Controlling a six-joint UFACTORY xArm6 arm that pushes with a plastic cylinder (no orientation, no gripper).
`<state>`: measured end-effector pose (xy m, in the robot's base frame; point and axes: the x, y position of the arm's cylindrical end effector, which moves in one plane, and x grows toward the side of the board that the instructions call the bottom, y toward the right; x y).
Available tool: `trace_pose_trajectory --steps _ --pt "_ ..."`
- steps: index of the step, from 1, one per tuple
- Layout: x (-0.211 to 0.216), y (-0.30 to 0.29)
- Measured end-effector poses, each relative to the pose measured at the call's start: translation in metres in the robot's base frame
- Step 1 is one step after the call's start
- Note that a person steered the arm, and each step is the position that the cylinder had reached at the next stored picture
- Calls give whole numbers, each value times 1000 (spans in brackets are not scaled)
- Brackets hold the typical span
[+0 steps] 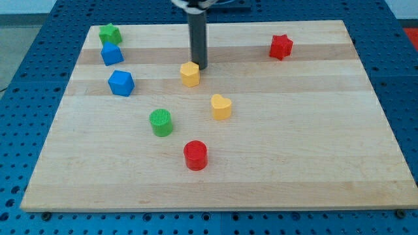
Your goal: Slide the yellow heart towards the red star
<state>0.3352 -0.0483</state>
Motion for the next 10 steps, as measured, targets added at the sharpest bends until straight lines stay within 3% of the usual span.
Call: trace_pose_trajectory --steps 2,3,4,5,6,8,10 --pt "17 4" --pt "35 104" --pt "118 170" --pt "167 95" --pt "144 34" --pt "100 90" --pt "146 49"
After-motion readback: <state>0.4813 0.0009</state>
